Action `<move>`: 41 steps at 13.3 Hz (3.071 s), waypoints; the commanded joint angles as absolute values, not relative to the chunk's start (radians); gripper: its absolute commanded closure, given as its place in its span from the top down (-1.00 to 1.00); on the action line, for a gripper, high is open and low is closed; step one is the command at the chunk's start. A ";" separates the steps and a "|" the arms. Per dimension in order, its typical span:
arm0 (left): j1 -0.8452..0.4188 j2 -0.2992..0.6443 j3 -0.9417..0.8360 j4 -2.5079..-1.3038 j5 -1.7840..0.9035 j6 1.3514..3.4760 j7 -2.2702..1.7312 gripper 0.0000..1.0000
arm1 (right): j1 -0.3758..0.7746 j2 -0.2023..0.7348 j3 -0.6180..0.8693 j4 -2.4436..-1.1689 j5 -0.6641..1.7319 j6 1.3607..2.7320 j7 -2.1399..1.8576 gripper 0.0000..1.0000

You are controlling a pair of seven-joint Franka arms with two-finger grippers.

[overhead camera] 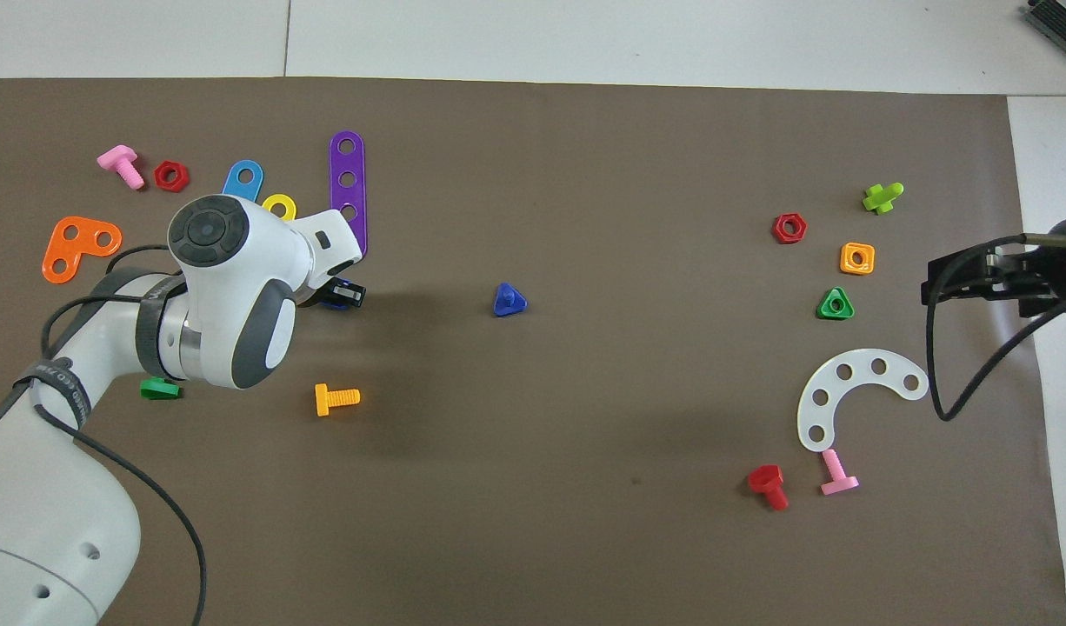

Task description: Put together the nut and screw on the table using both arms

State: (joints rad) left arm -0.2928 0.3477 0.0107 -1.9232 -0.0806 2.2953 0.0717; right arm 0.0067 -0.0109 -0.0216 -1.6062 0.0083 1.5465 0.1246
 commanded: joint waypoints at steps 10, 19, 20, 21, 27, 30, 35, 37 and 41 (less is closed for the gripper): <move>-0.544 0.416 0.026 -1.652 -0.109 2.074 -0.451 -0.63 | 0.003 -0.035 -0.008 -1.637 0.023 1.566 0.132 1.00; -0.627 0.534 0.026 -1.470 -0.109 2.031 -0.557 -0.64 | 0.005 -0.035 -0.008 -1.637 0.025 1.566 0.132 1.00; -0.641 0.537 0.028 -1.470 -0.107 2.031 -0.563 -0.64 | 0.006 -0.035 -0.008 -1.637 0.023 1.566 0.132 1.00; -0.644 0.540 0.029 -1.470 -0.106 2.029 -0.563 -0.64 | 0.011 -0.035 -0.008 -1.637 0.025 1.566 0.132 1.00; -0.647 0.537 0.028 -1.482 -0.094 2.019 -0.563 -0.64 | 0.014 -0.034 -0.014 -1.638 0.025 1.560 0.140 1.00; -0.647 0.537 0.028 -1.486 -0.095 2.028 -0.563 -0.65 | 0.015 -0.031 -0.017 -1.638 0.025 1.560 0.141 1.00; -0.663 0.540 0.028 -1.503 -0.095 2.037 -0.564 -0.66 | 0.018 -0.029 -0.028 -1.638 0.023 1.559 0.141 1.00; -0.664 0.538 0.028 -1.505 -0.095 2.037 -0.565 -0.66 | 0.069 -0.029 -0.078 -1.638 0.023 1.559 0.141 1.00; -0.664 0.538 0.029 -1.525 -0.092 2.063 -0.565 -0.69 | 0.091 -0.032 -0.100 -1.637 0.023 1.560 0.137 1.00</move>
State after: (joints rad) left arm -0.6467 0.5340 0.0103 -1.5113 -0.0908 2.0474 -0.5543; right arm 0.0831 -0.0119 -0.0893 -1.6151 0.0101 1.5465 0.1257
